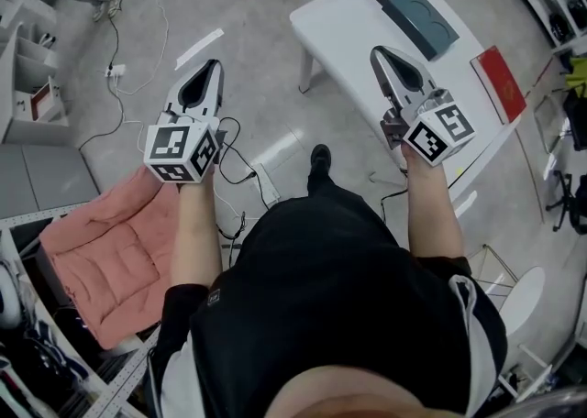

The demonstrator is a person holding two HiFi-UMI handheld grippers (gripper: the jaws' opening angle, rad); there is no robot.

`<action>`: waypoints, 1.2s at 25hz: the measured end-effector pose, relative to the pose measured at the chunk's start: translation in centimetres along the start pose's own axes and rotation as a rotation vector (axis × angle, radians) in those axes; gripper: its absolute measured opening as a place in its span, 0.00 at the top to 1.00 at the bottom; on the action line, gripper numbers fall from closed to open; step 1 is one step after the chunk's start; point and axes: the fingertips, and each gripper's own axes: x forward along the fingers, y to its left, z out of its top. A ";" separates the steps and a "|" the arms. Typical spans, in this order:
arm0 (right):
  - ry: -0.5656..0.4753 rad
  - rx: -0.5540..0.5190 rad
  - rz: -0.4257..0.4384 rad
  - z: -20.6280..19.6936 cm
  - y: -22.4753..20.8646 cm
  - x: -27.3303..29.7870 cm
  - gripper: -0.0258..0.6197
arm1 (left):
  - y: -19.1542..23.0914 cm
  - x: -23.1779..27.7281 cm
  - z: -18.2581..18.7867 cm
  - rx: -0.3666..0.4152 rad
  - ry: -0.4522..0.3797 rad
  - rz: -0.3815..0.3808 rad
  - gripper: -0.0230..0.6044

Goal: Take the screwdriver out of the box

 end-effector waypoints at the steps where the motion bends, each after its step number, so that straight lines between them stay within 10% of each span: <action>1: 0.000 0.003 0.005 0.0 -1.0 0.6 0.91 | 0.2 1.1 0.2 0.002 0.002 0.001 0.92; 30: 0.039 0.072 -0.100 1.3 -20.1 7.0 0.91 | -0.6 24.7 4.6 0.063 0.029 -0.134 0.92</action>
